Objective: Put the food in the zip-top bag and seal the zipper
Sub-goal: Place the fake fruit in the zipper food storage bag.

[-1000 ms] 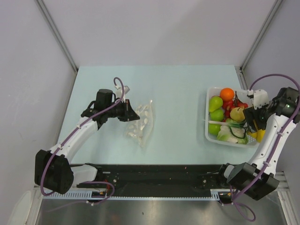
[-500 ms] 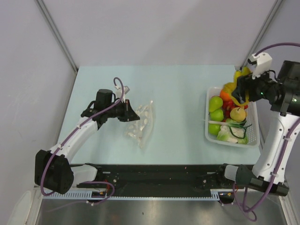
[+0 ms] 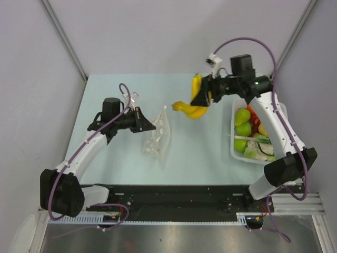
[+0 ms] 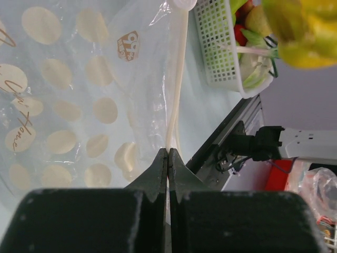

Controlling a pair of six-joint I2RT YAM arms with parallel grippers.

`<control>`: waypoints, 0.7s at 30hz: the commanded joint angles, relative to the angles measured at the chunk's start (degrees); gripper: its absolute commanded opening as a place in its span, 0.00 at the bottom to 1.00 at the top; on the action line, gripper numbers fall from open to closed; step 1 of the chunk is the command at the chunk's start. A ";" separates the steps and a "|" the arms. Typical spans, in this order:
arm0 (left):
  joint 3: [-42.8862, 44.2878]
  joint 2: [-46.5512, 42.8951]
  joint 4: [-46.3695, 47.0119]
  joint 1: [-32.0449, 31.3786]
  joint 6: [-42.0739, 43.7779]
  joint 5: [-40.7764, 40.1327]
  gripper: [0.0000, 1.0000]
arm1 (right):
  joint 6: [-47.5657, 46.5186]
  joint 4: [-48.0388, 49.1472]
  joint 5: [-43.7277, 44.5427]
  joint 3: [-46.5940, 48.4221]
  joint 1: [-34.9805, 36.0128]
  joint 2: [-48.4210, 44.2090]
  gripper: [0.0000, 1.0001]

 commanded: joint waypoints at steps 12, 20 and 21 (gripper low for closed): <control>1.89 -6.68 6.29 1.26 -9.36 2.50 0.00 | 18.57 14.13 22.96 -10.27 20.22 -2.19 0.00; 0.74 -7.57 8.58 0.91 -10.51 0.22 0.00 | 26.74 11.58 35.90 -5.01 22.77 1.23 0.00; 0.74 -7.40 8.67 0.73 -10.42 -0.05 0.00 | 27.70 11.67 35.47 -4.40 22.94 1.58 0.00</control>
